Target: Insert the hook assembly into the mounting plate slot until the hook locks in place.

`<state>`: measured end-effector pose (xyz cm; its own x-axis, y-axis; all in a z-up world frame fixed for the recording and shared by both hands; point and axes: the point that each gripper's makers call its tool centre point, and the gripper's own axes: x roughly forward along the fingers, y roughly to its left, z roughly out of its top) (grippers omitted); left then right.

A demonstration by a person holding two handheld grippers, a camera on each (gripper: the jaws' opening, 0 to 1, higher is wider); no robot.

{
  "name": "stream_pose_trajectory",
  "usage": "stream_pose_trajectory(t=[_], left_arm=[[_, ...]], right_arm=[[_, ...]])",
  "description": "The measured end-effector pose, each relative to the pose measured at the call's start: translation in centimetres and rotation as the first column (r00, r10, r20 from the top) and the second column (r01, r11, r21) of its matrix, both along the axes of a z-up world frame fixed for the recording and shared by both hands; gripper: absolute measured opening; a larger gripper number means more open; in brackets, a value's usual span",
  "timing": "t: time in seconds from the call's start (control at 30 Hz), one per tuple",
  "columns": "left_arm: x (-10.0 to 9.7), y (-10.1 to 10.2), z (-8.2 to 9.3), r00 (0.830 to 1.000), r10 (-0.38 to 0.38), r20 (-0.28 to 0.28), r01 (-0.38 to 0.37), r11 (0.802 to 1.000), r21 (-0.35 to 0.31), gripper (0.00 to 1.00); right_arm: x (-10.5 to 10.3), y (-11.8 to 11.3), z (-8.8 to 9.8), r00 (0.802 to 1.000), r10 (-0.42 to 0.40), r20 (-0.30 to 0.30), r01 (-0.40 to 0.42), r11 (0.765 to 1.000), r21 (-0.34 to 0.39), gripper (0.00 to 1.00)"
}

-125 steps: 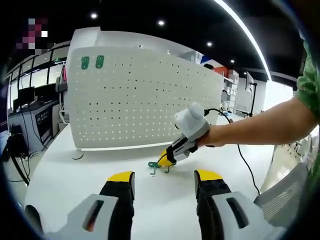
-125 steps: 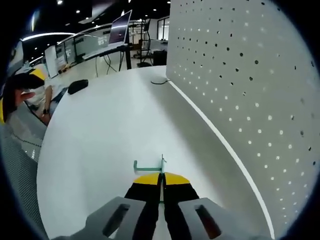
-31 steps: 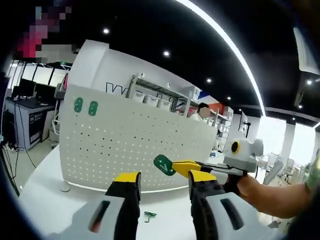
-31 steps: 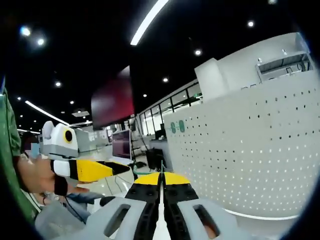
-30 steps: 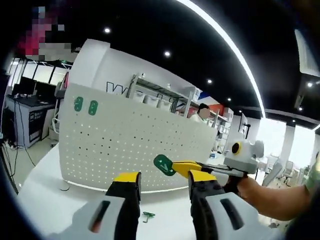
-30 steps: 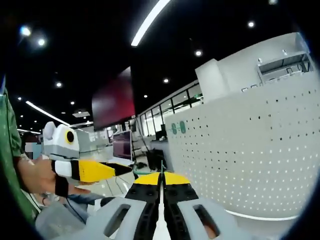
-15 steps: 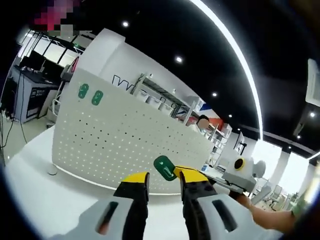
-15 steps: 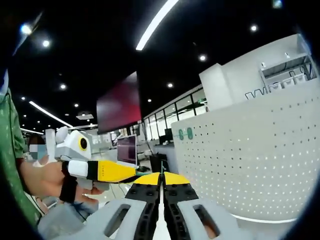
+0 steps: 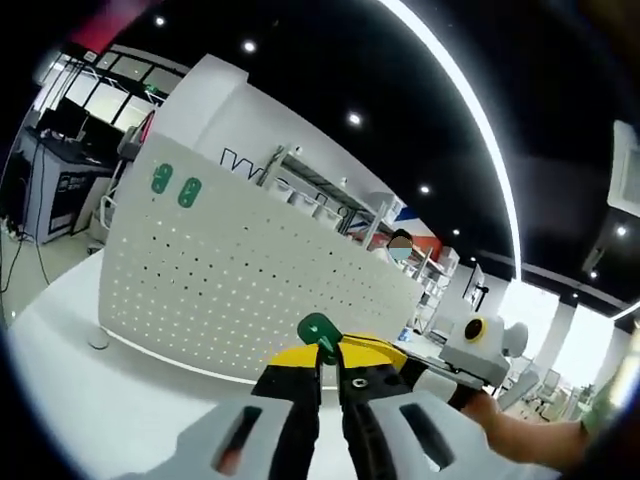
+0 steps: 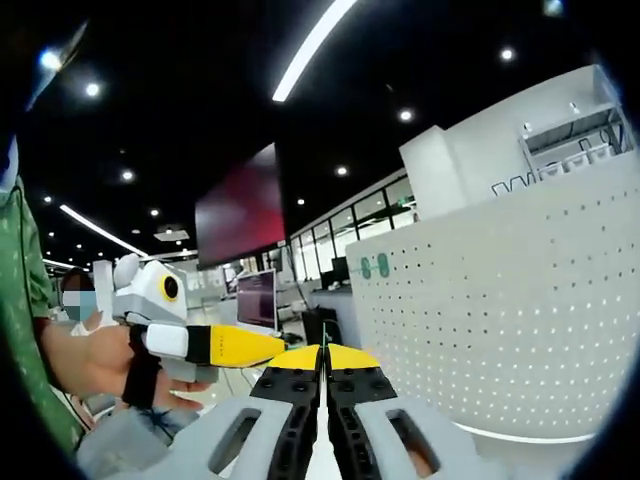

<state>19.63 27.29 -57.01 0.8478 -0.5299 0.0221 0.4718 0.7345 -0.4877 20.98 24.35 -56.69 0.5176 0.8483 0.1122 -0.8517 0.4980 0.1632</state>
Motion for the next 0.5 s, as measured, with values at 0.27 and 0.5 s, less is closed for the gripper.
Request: stream_pose_trajectory(t=[0.27, 0.5], left_arm=[[0.12, 0.21, 0.2, 1.0, 0.003, -0.011, -0.003, 0.999, -0.042, 0.05], [0.05, 0.21, 0.34, 1.0, 0.005, 0.001, -0.005, 0.999, -0.039, 0.04]], right_arm=[[-0.15, 0.16, -0.01, 1.0, 0.008, 0.011, -0.008, 1.0, 0.003, 0.0], [-0.34, 0.23, -0.17, 0.999, 0.012, 0.031, -0.012, 1.0, -0.004, 0.0]])
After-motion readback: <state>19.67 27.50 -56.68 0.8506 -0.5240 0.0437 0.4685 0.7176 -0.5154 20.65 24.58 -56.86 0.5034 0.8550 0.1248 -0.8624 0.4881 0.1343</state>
